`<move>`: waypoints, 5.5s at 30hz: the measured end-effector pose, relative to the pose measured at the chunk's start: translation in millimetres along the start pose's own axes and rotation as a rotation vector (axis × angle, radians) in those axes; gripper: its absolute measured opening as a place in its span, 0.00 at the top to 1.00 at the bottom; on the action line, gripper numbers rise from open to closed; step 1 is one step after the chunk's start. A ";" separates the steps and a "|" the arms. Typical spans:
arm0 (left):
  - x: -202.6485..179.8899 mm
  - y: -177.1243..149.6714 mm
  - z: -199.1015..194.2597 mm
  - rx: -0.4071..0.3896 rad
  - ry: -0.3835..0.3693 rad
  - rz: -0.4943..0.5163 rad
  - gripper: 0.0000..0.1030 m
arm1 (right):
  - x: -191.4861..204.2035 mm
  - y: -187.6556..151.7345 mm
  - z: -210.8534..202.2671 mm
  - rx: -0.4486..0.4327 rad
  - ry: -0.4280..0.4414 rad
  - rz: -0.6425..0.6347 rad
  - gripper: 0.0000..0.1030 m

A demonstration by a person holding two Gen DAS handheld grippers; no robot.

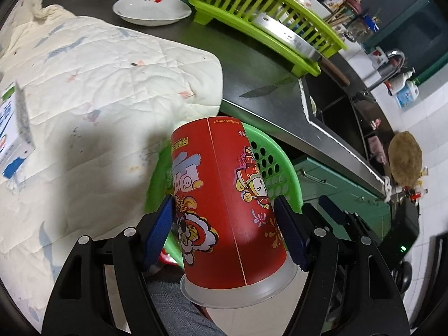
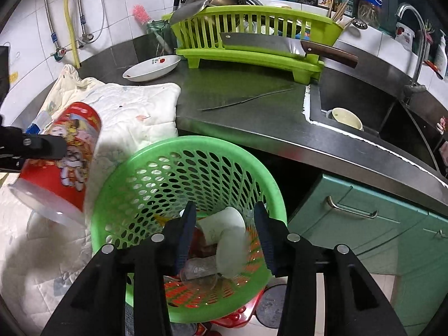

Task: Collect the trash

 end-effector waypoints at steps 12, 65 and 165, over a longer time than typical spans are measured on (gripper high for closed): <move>-21.2 15.7 32.6 0.016 0.065 0.063 0.30 | -13.5 -13.1 -10.5 -0.026 0.004 0.014 0.45; 199.1 -37.8 -166.6 -0.295 0.314 -0.178 0.30 | 220.2 40.8 -46.2 -0.106 0.150 -0.308 0.19; 402.8 107.6 -142.1 -0.206 0.556 -0.195 0.36 | 385.4 110.1 64.5 0.050 0.265 -0.477 0.39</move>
Point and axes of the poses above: each gripper's, at about its wrist camera, not at the fingertips, and z roughly the way its jaws point, x to its left, y to its top, the point moved 9 cm from there along z, roughly the way its jaws point, and after that the axes turned 14 degrees about x, right-handed, at the moved point
